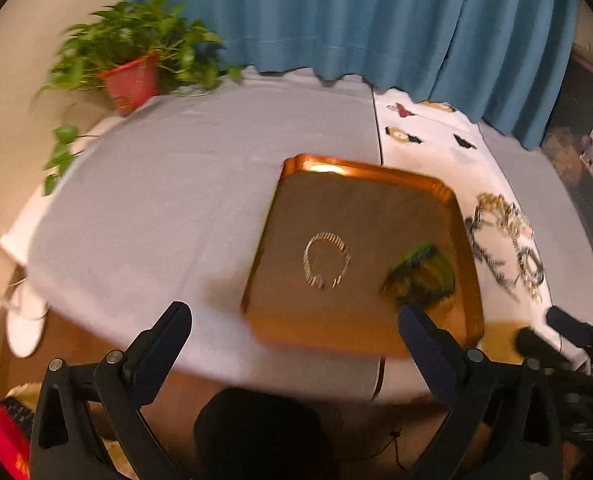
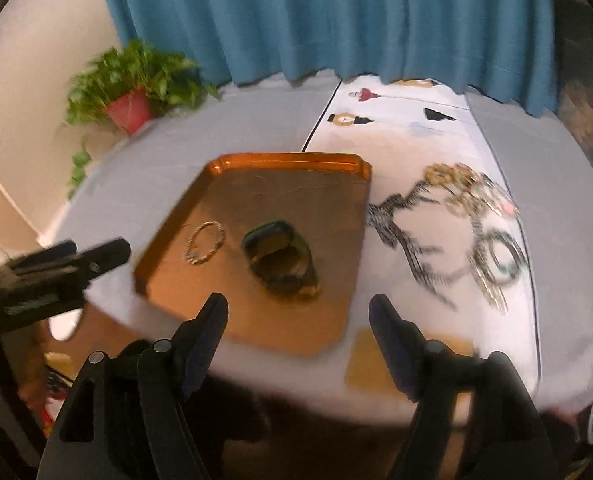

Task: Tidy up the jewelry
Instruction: 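Lift both open tools away from the orange tray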

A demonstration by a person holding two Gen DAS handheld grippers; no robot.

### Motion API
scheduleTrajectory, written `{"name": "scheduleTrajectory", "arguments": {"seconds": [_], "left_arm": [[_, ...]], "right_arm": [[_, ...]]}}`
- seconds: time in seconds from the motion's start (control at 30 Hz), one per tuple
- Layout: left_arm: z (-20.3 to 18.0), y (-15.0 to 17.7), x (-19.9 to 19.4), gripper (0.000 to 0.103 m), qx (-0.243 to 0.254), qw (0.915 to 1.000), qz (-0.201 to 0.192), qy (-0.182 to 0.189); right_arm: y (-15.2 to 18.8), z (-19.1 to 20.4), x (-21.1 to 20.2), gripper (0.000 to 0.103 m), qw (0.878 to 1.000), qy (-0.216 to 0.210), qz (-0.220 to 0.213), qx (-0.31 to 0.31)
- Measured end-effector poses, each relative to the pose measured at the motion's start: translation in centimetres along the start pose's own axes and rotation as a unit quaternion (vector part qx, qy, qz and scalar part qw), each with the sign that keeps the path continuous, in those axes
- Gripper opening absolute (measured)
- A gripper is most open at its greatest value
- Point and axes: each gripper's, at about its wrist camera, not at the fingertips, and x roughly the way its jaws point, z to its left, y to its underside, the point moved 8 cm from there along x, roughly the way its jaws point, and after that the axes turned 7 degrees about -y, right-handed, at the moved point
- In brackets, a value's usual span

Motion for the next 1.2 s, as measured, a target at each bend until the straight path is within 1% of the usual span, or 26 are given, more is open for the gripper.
{"name": "scheduleTrajectory", "arguments": {"seconds": [0.1, 0.17, 0.3, 0.47, 0.57, 0.73, 0.9, 1.0, 1.2], "left_arm": [[0.0, 1.5, -2.7, 0.102, 0.002, 1.0, -0.006, 0.005], [-0.4, 2.3, -5.2, 0.102, 0.013, 0.9996, -0.024, 0.002], [-1.3, 3.5, -9.1, 0.102, 0.037, 0.9977, -0.055, -0.011], [-2.0, 4.8, -13.7, 0.102, 0.048, 0.9946, -0.091, -0.012], [-2.1, 5.3, -15.4, 0.102, 0.047, 0.9935, -0.103, -0.012], [-2.0, 6.0, -17.4, 0.102, 0.046, 0.9919, -0.117, -0.018], [-2.1, 6.3, -18.6, 0.102, 0.042, 0.9912, -0.124, -0.014], [-2.2, 6.6, -18.7, 0.102, 0.043, 0.9911, -0.125, -0.016], [-2.3, 6.4, -18.0, 0.102, 0.041, 0.9926, -0.114, -0.014]], "right_arm": [[1.6, 0.4, -3.5, 0.075, 1.0, -0.005, -0.024, 0.007], [2.3, 0.7, -6.1, 0.075, 0.999, 0.003, -0.047, 0.005], [3.0, 1.5, -10.2, 0.077, 0.996, 0.004, -0.086, 0.001], [4.5, 3.1, -14.1, 0.08, 0.993, -0.003, -0.118, -0.019], [5.4, 3.6, -15.5, 0.081, 0.992, -0.011, -0.124, -0.02], [6.2, 3.7, -17.5, 0.081, 0.99, -0.017, -0.139, -0.014], [6.5, 3.2, -19.2, 0.081, 0.988, -0.017, -0.156, -0.001], [6.8, 2.9, -19.6, 0.081, 0.987, -0.019, -0.158, 0.006], [6.8, 2.0, -18.9, 0.081, 0.988, -0.018, -0.151, 0.018]]}}
